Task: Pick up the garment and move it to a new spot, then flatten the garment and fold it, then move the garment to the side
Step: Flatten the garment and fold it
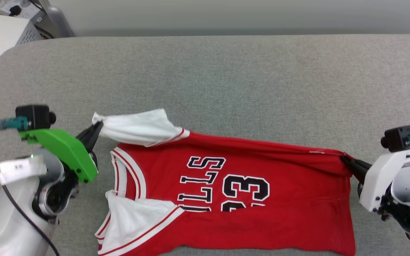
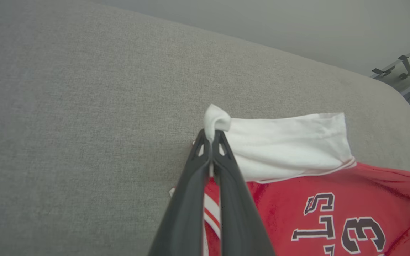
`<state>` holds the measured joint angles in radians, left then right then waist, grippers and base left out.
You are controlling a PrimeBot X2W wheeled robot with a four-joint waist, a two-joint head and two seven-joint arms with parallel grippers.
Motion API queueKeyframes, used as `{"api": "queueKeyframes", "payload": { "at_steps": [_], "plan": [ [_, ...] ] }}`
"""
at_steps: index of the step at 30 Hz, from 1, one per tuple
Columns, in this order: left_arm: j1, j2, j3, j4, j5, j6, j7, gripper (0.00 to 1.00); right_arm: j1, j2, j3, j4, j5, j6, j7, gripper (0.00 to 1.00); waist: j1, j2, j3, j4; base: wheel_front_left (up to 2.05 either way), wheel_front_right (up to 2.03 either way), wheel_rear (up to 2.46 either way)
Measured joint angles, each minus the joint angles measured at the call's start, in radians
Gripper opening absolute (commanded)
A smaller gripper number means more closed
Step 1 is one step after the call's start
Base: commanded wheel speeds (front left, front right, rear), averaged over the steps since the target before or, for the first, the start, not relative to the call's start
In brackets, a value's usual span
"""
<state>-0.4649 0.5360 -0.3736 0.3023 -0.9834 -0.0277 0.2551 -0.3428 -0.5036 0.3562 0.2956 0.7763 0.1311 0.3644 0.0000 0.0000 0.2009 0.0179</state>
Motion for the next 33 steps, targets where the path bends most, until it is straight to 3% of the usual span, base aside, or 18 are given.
{"api": "queueKeyframes", "payload": {
  "at_steps": [9, 15, 27, 28, 29, 31, 32, 33],
  "plan": [
    [0.397, 0.009, 0.055, -0.189, -0.048, 0.117, -0.111, 0.0, 0.195, 0.045, -0.063, -0.07, -0.033, 0.0, -0.044, 0.0, -0.0001, 0.0, -0.065, 0.011, 0.0, 0.0, 0.0],
    [0.507, 0.025, 0.054, -0.282, -0.055, 0.173, -0.103, 0.0, 0.289, 0.089, -0.121, -0.093, -0.064, 0.0, -0.052, 0.0, -0.0001, 0.0, -0.079, 0.019, 0.0, 0.0, 0.0],
    [0.552, -0.027, 0.014, -0.198, -0.074, 0.179, -0.097, 0.0, 0.425, 0.189, -0.199, -0.13, -0.125, 0.0, -0.03, 0.0, -0.0001, 0.0, -0.077, 0.004, 0.0, 0.0, 0.0],
    [0.551, -0.035, 0.009, -0.187, -0.074, 0.172, -0.098, 0.0, 0.425, 0.199, -0.203, -0.13, -0.13, 0.0, -0.033, 0.61, -0.0001, 0.0, -0.077, 0.001, 0.0, 0.0, 0.0],
    [0.548, -0.041, 0.002, -0.178, -0.074, 0.168, -0.098, 0.08, 0.425, 0.208, -0.207, -0.129, -0.135, 0.0, -0.035, 1.0, -0.0001, 0.0, -0.076, -0.001, 0.0, 0.0, 0.0],
    [0.543, -0.05, -0.007, -0.162, -0.073, 0.164, -0.102, 0.46, 0.426, 0.219, -0.211, -0.129, -0.146, 0.0, -0.05, 1.0, -0.0001, 0.0, -0.078, -0.003, 0.0, 0.0, 0.0],
    [0.537, -0.055, -0.013, -0.154, -0.069, 0.162, -0.102, 1.0, 0.426, 0.227, -0.213, -0.131, -0.148, 0.0, -0.059, 1.0, -0.0001, 0.0, -0.079, -0.003, 0.0, 0.0, 0.0],
    [0.531, -0.057, -0.018, -0.151, -0.06, 0.159, -0.107, 1.0, 0.426, 0.233, -0.213, -0.136, -0.151, 0.0, -0.066, 1.0, -0.0001, 0.0, -0.081, -0.003, 0.0, 0.0, 0.0]
  ]
}}
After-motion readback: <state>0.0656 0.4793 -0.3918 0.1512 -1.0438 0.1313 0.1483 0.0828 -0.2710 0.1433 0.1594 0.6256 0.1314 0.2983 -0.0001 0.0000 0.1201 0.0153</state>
